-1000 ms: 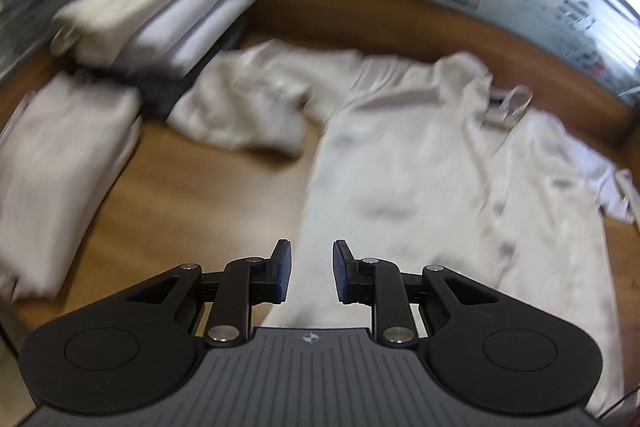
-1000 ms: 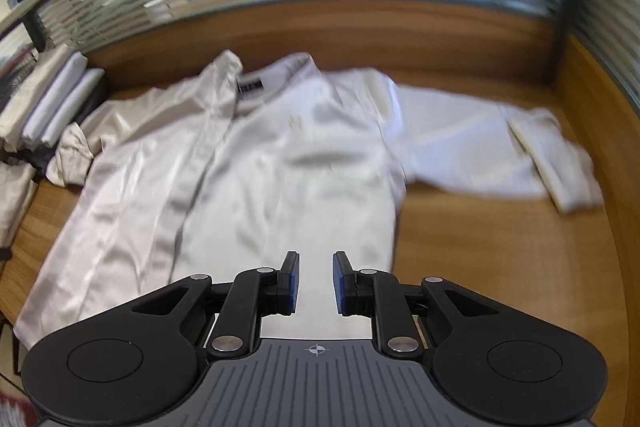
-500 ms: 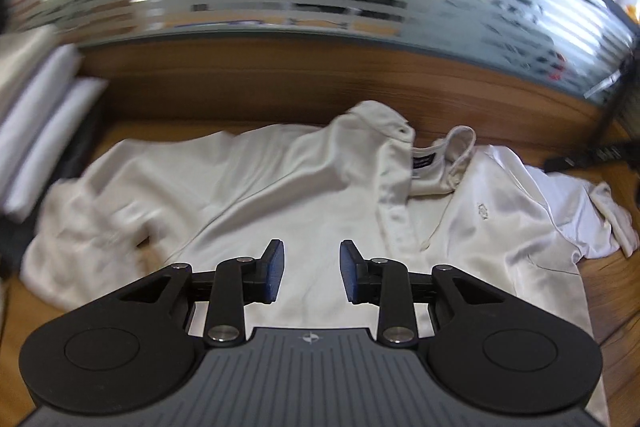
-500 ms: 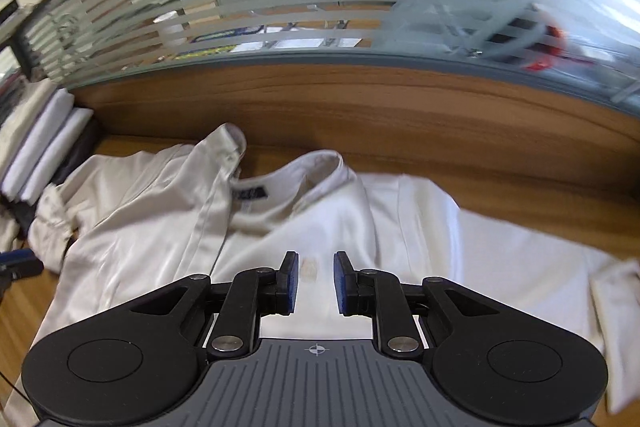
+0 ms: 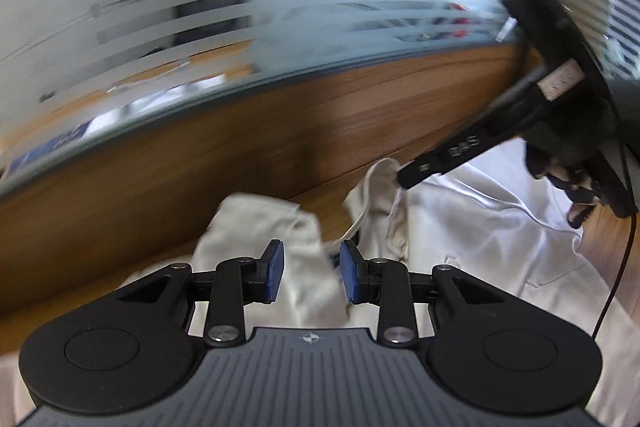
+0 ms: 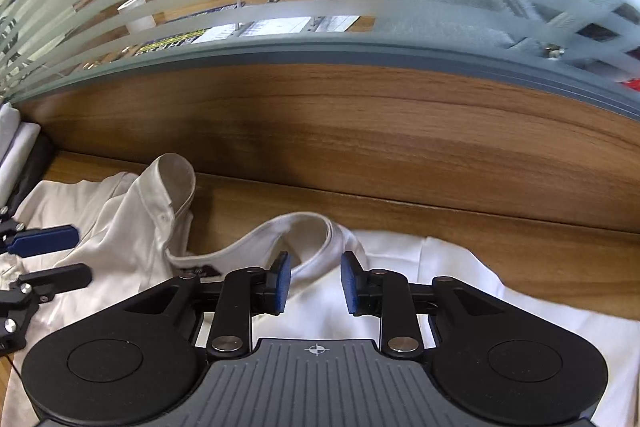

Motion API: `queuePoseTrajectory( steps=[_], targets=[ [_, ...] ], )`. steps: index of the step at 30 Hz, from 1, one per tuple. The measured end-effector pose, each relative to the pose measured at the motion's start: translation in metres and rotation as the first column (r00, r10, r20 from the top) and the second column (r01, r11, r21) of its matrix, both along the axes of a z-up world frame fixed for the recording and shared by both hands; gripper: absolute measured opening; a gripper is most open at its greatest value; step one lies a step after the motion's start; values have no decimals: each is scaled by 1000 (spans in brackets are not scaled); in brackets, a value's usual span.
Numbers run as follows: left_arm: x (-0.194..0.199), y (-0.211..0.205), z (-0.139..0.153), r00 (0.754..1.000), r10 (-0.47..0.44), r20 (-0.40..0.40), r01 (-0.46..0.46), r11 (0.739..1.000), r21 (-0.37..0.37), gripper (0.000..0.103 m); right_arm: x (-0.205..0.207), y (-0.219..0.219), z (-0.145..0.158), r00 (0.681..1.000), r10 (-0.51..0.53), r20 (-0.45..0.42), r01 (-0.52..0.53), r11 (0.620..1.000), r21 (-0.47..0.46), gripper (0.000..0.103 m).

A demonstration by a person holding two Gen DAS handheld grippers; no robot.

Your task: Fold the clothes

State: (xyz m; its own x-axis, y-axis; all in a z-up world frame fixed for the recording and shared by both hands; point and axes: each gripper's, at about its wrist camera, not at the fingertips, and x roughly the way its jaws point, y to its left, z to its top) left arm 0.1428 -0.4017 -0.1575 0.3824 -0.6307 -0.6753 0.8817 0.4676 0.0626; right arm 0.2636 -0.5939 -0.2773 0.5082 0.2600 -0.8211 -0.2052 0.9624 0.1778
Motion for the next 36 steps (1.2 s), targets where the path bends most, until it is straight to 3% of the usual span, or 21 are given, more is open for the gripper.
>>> queuePoseTrajectory(
  steps=[6,10,11,13,15,20,27,30,33,35,36],
  targets=[
    [10,-38,-27,987,-159,26,156,985,77,35,14,3,-14,999,24,-33,-24,1000,6,30],
    [13,-55,-45,976,-210,58,200,969,142,34,20,5,-23,997,43,-61,-44,999,-11,29],
    [14,-57,-48,974,-214,70,201,967,156,20,21,5,-24,997,45,-70,-46,999,-13,26],
    [17,-61,-50,973,-207,99,188,967,172,2,22,3,-26,996,46,-82,-47,999,-16,14],
    [21,-64,-48,976,-166,144,142,976,164,2,22,-1,-25,996,40,-85,-41,999,-8,4],
    [41,-72,-34,967,-58,248,31,994,109,2,24,-20,-5,998,3,-66,4,994,110,4],
    [60,-86,-32,966,-33,258,15,997,72,2,39,-32,24,998,-59,-24,63,951,304,4],
    [58,-83,-34,967,-38,253,22,998,64,3,47,-27,22,997,-74,-19,77,945,317,4],
    [63,-69,-28,981,-8,195,2,999,33,8,50,-18,15,997,-75,-15,76,953,292,5],
    [65,-58,-20,985,12,172,-14,1000,12,31,48,-13,13,998,-66,-4,64,965,254,10],
    [65,-52,-15,986,25,168,-26,1000,1,36,46,-10,14,998,-57,5,54,972,230,22]
  ],
)
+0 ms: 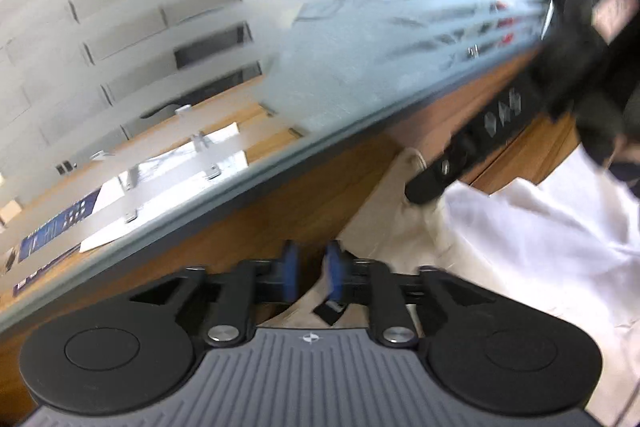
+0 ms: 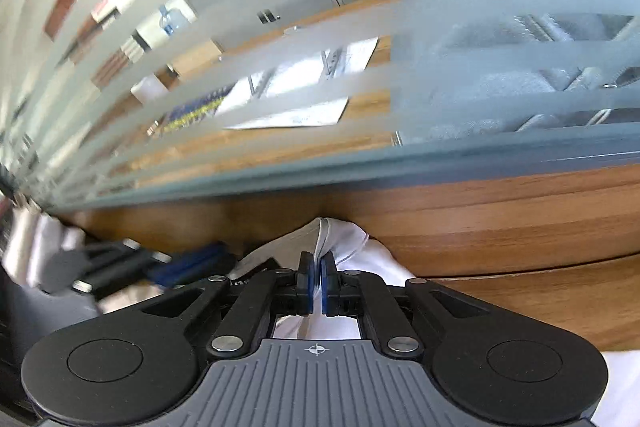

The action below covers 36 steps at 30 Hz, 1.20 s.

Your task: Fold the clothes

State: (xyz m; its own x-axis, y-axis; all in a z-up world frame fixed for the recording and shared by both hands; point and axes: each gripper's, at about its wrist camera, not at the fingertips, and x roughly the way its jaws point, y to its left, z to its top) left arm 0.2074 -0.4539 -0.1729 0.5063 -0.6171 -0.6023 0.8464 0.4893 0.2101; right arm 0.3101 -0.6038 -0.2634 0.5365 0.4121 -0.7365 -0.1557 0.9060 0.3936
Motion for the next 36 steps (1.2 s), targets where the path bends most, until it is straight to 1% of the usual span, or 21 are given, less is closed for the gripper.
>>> queuePoseTrajectory(
  steps=[1,2,3,6,10,12,13,14,17,19,20,22,24,25,26,27,28,31,32,34,36],
  targets=[
    [-1,5,6,1000,17,-1,-17,1000,-10,40,-2,3,1,1000,9,8,-9,1000,-27,27],
    [-1,10,10,999,38,-9,-38,999,-19,41,-4,6,2,1000,12,19,-11,999,-47,33],
    [0,18,12,998,65,-25,-66,997,-26,41,-7,9,5,999,17,28,-15,998,-62,35],
    [1,32,14,983,149,-103,-152,988,-22,41,-19,9,11,998,24,49,-19,995,-95,35],
    [-5,38,-2,958,240,-157,-237,971,37,41,-31,8,11,999,23,36,-20,995,-93,35],
    [-2,31,-11,941,280,-192,-278,960,37,41,-39,7,6,1000,21,18,-19,996,-82,35],
    [1,28,-15,930,302,-207,-302,953,34,43,-41,8,3,1000,22,9,-21,997,-76,35],
    [4,26,-19,918,331,-220,-332,943,33,47,-44,9,0,1000,27,3,-26,997,-73,35],
    [15,18,-29,876,401,-268,-412,911,17,48,-47,16,-8,999,47,-13,-48,996,-69,35],
    [22,15,-32,850,443,-287,-462,887,-2,55,-45,23,-13,998,58,-22,-60,996,-62,35],
    [26,15,-32,837,462,-294,-484,875,-2,56,-44,25,-16,998,63,-26,-65,996,-58,35],
    [34,18,-33,816,489,-308,-508,861,22,56,-42,32,-20,997,77,-30,-78,996,-52,35],
    [38,15,-38,809,502,-306,-512,857,54,55,-39,39,-23,995,92,-32,-93,995,-46,35],
    [38,16,-41,812,499,-302,-505,861,66,43,-38,42,-25,994,103,-29,-104,994,-45,35],
    [38,16,-43,815,497,-298,-498,864,79,8,-36,46,-26,993,115,-26,-116,992,-48,35],
    [37,17,-45,817,496,-295,-495,865,82,6,-34,48,-28,992,126,-25,-127,991,-51,35],
    [35,21,-44,818,495,-292,-500,864,64,6,-32,51,-30,990,137,-25,-138,989,-54,35],
    [27,38,-30,832,480,-276,-505,863,-20,5,-28,57,-38,985,169,-30,-171,983,-66,32],
    [26,44,-23,835,475,-278,-506,861,-48,5,-27,60,-41,983,180,-32,-182,981,-73,26],
    [23,55,-10,840,462,-284,-506,857,-102,5,-26,63,-46,977,207,-47,-210,975,-74,23],
    [21,65,2,849,441,-292,-494,857,-143,5,-23,68,-51,968,244,-62,-248,966,-66,17]
  ],
)
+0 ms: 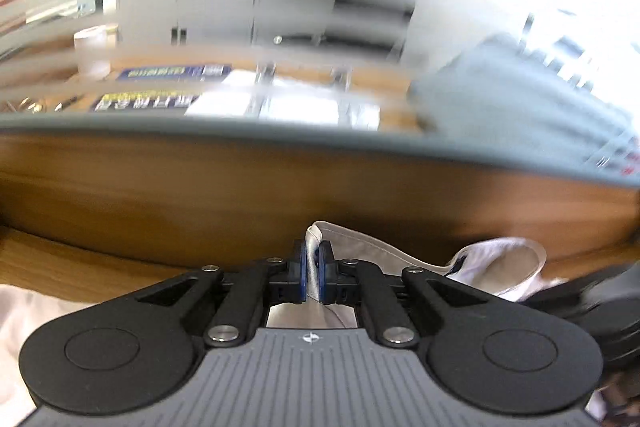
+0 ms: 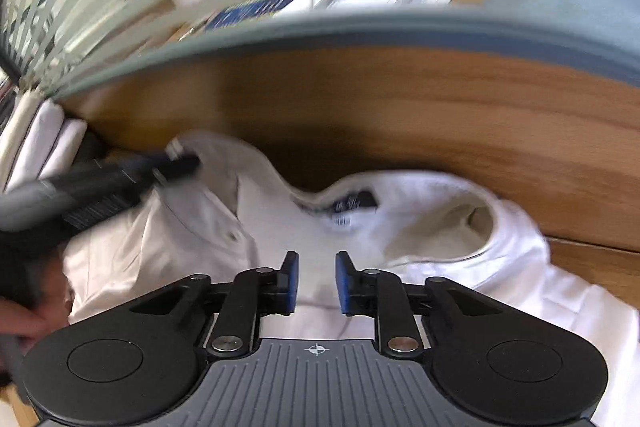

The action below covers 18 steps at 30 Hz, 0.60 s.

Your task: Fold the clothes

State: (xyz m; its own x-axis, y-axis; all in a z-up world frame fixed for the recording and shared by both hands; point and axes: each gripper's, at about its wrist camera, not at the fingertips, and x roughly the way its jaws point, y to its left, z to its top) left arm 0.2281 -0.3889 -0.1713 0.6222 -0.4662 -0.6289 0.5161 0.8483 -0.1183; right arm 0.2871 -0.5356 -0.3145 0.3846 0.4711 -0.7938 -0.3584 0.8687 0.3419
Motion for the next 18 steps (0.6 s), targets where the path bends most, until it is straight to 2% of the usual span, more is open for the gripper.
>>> queuePoseTrajectory(
  steps=[6,8,10,15,18],
  targets=[
    [-2,8,19,1000,-23,9,23,999,-22,5,2,29,-18,987,150,-62,-147,988,55,16],
    [-3,8,23,1000,-28,10,28,999,-22,5,5,42,-23,986,162,-49,-159,986,50,16],
    [-3,11,28,999,-31,11,31,999,-23,5,4,50,-23,990,142,-12,-141,990,28,15],
    [2,8,27,999,-48,-17,48,999,-25,6,6,52,-12,992,25,126,-24,1000,-17,14],
    [4,7,22,996,-86,-38,85,996,-30,14,7,54,-9,985,8,175,2,998,-56,14]
  ],
)
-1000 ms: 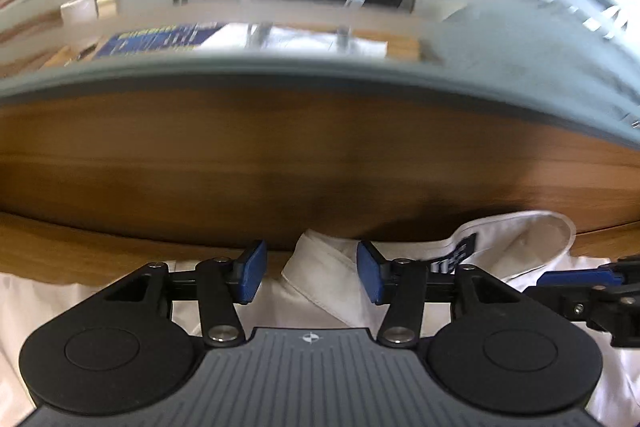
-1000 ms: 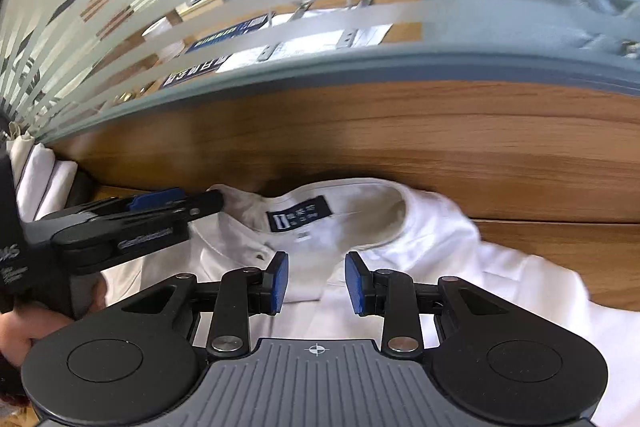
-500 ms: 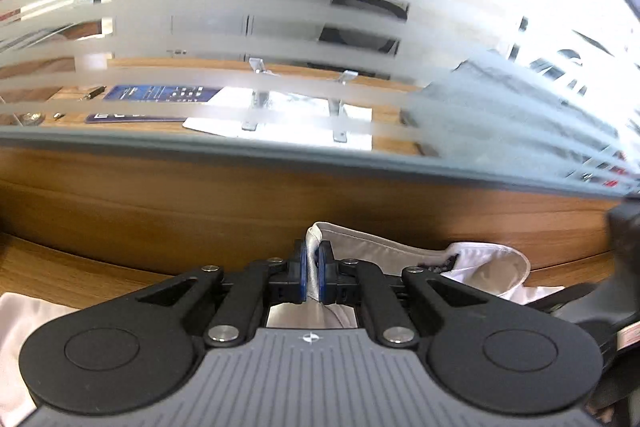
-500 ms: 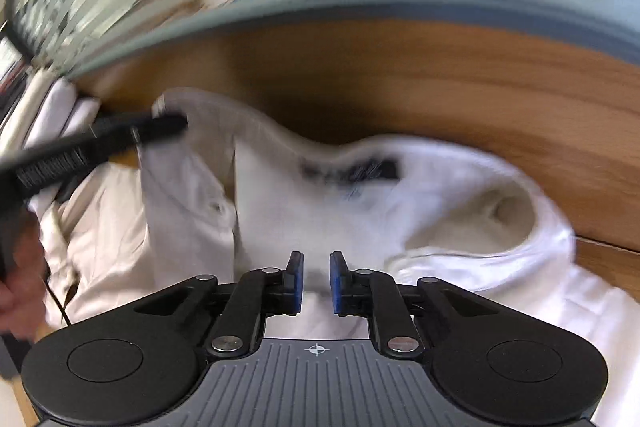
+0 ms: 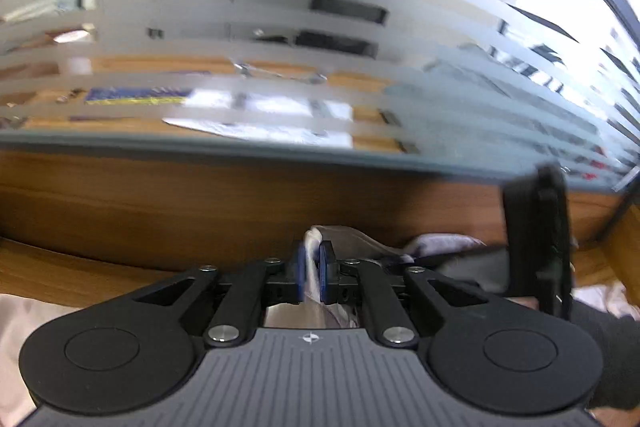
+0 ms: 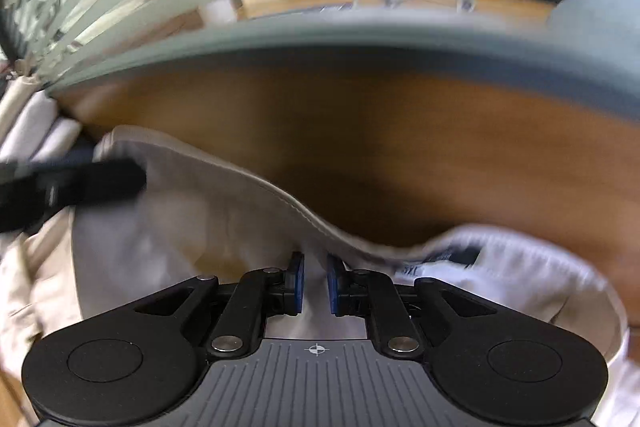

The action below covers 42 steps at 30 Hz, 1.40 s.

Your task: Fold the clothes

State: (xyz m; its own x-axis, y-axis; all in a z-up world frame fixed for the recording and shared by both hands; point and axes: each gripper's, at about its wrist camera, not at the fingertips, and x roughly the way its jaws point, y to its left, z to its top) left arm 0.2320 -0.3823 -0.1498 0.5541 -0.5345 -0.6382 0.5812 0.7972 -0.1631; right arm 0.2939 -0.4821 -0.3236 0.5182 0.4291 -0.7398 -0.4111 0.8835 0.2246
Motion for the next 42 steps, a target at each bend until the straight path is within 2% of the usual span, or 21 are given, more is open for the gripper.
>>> queuePoseTrajectory(
  steps=[2,4,8,11,16,18,22,25,26,31,33,34,36,37,38,39,42],
  targets=[
    [-3,1,0,1000,-25,3,25,1000,-5,38,-3,-2,2,1000,6,4,-6,1000,-14,15],
    [-8,7,2,999,-35,16,35,999,-2,46,-9,-8,5,1000,12,-3,-12,1000,-23,15],
    [-10,31,1,999,-13,31,11,999,36,51,-26,-23,13,1000,13,-26,-14,999,-40,16],
    [0,57,-13,998,33,44,-37,995,95,53,-36,-27,27,999,3,-39,-4,1000,-24,16],
    [28,90,-33,992,108,59,-117,974,192,53,-35,-29,45,999,19,-49,-18,1000,25,17],
    [39,97,-42,990,120,69,-132,966,224,53,-34,-24,50,998,34,-50,-32,999,41,22],
    [57,105,-57,993,105,50,-114,959,259,55,-25,-14,55,997,50,-53,-46,996,78,26],
    [66,106,-70,998,64,27,-69,958,277,57,-18,-3,57,997,55,-63,-48,993,109,32],
    [69,106,-74,999,50,18,-53,958,282,57,-16,1,58,996,57,-67,-49,992,120,37],
    [76,99,-96,999,-30,-19,34,952,304,57,-4,26,56,993,81,-84,-67,986,152,38],
    [76,98,-103,999,-39,-23,45,950,309,56,2,37,50,992,93,-83,-80,987,142,37],
    [76,98,-106,999,-39,-24,44,951,306,50,4,42,47,991,102,-86,-90,987,136,37],
    [76,101,-108,999,-29,-26,35,958,286,25,7,48,41,988,121,-95,-110,987,118,35],
    [75,102,-108,1000,-13,-7,15,955,295,2,9,50,38,986,130,-101,-119,987,106,32],
    [73,103,-108,1000,8,29,-16,950,313,1,9,50,36,986,134,-103,-124,987,101,18],
    [71,104,-107,997,29,68,-50,945,323,1,9,50,34,985,137,-104,-127,987,96,11],
    [67,115,-99,983,106,148,-148,940,309,1,6,41,39,990,110,-91,-102,991,90,9]
  ],
)
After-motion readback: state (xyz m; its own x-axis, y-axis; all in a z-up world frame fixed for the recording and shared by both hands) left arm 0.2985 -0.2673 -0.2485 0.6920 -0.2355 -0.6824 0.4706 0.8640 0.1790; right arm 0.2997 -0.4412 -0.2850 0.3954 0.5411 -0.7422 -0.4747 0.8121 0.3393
